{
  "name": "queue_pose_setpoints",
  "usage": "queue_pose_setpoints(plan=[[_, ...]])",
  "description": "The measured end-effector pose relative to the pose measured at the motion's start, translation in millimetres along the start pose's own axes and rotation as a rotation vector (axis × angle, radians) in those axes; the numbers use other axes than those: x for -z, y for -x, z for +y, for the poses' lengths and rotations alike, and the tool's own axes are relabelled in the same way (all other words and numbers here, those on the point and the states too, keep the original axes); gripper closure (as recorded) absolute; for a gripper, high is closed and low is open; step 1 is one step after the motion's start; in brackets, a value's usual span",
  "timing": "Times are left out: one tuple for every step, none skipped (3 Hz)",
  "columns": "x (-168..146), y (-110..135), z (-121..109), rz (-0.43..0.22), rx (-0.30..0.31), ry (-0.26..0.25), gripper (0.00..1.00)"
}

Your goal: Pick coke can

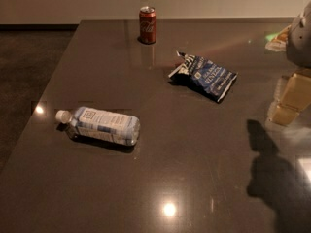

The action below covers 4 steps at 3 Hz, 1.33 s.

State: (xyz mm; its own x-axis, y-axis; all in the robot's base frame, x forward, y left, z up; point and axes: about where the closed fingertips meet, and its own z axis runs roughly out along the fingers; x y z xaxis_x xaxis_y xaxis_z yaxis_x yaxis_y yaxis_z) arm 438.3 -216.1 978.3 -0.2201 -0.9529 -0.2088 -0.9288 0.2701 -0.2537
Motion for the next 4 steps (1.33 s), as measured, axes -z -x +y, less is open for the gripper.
queue_pose_setpoints(plan=[[0,0,0,-0.001,0.0,-0.002,0.0],[0,15,-10,-0.043,-0.012,-0.031,0.0],[-4,31,-28,-0.074,-0.041,-0.062,0.0],[-13,55,-66,-0.123,-0.129,-0.113,0.0]])
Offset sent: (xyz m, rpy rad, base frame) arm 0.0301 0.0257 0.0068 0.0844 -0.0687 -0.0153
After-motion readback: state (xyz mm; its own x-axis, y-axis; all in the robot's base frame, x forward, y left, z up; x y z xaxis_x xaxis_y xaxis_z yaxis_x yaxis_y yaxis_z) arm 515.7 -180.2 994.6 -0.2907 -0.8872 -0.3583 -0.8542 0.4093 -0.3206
